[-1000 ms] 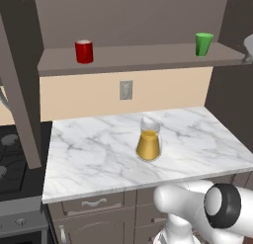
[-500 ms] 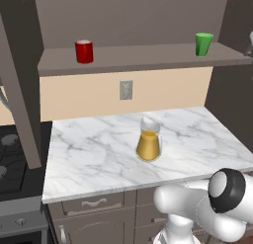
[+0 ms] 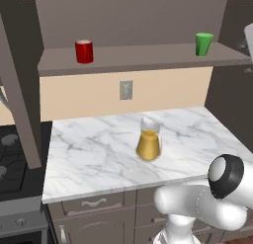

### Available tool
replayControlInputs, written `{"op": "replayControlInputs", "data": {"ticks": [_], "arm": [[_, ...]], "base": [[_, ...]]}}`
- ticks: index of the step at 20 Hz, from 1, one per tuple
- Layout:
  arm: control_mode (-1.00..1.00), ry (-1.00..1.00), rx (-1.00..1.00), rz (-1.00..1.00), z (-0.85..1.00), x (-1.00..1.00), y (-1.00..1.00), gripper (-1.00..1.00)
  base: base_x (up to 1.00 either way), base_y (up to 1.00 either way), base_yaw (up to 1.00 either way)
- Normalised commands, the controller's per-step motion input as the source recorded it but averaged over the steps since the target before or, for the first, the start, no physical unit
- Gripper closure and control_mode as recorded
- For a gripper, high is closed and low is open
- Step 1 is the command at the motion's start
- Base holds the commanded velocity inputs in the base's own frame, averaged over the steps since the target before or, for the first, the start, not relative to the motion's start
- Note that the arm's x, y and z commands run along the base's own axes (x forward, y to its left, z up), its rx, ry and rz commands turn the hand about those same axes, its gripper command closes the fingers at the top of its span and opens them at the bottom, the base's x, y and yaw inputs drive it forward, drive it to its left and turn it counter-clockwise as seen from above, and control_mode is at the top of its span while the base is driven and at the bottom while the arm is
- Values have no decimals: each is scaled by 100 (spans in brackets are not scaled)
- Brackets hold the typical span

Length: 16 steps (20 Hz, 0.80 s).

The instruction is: There is a tray on the dining counter. Grab the cup, mug, and pitcher and place them on the tray. The pitcher may be placed next to the tray if it cannot fit the tray.

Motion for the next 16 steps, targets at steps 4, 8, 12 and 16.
{"op": "replayControlInputs", "data": {"ticks": [4,8,12,16], "arm": [[-100,-6,0,0,0,41,-6,-100],[-100,-8,0,0,0,42,-7,-100],[-100,-8,0,0,0,35,-6,-100],[-100,-10,1,0,0,31,-12,-100]], "base": [[0,0,0],[0,0,0],[0,0,0],[0,0,0]]}}
